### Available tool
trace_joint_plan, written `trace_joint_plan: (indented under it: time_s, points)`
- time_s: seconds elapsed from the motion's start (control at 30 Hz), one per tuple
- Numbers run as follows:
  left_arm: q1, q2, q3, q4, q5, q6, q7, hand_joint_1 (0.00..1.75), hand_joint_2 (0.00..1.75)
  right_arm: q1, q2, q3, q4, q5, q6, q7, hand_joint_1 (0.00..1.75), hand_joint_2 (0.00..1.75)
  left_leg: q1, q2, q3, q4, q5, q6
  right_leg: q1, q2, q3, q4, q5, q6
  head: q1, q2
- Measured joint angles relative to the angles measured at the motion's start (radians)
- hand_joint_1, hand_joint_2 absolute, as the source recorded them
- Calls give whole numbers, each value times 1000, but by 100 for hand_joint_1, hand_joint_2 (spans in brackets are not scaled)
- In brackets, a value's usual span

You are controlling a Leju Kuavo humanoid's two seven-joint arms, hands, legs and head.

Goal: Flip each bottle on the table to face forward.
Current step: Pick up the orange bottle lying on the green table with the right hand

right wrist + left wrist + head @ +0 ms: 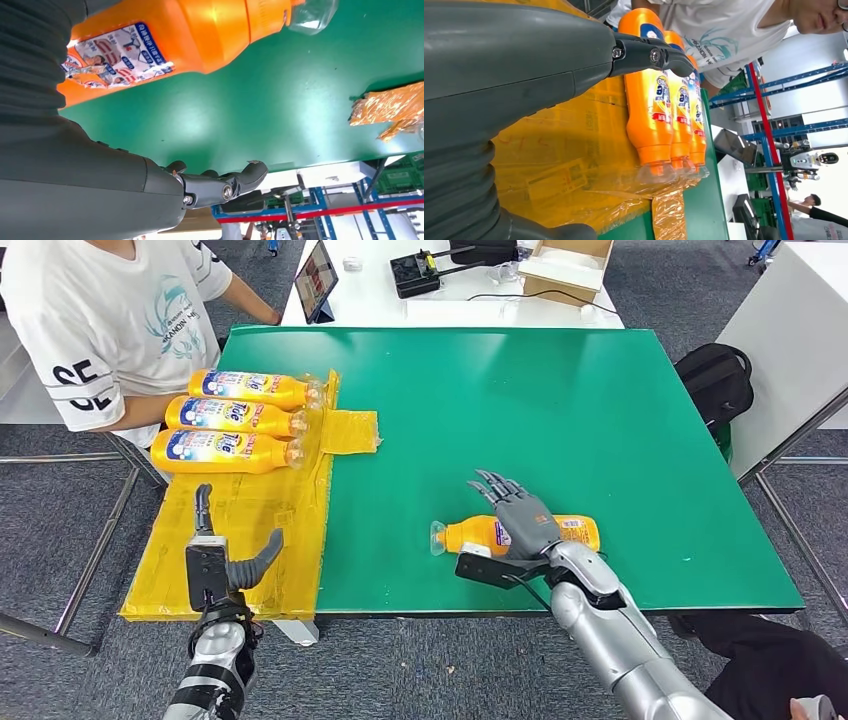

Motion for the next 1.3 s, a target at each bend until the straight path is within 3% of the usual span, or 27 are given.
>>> trace_joint_plan:
  time_s: [0.27, 0.7, 1.27, 1.3]
  points:
    - [9, 0, 13, 0, 0, 0, 0, 0, 175, -2, -46, -22, 3, -23, 91, 68, 0, 175, 0, 0, 0, 0, 0, 0, 0, 0, 0, 0, 0, 0, 0, 0]
    - [26, 0, 33, 4, -14, -10, 0, 0, 175, 7, -131, -66, 37, -34, 138, 125, 0, 175, 0, 0, 0, 0, 0, 0, 0, 0, 0, 0, 0, 0, 0, 0]
    - [24, 0, 36, 31, -14, -18, 0, 0, 175, -63, -143, -77, 172, -37, 178, 141, 0, 175, 0, 0, 0, 0, 0, 0, 0, 0, 0, 0, 0, 0, 0, 0]
    - [24, 0, 36, 33, -14, -18, 0, 0, 175, -69, -143, -77, 183, -37, 184, 141, 18, 175, 0, 0, 0, 0, 0, 0, 0, 0, 0, 0, 0, 0, 0, 0]
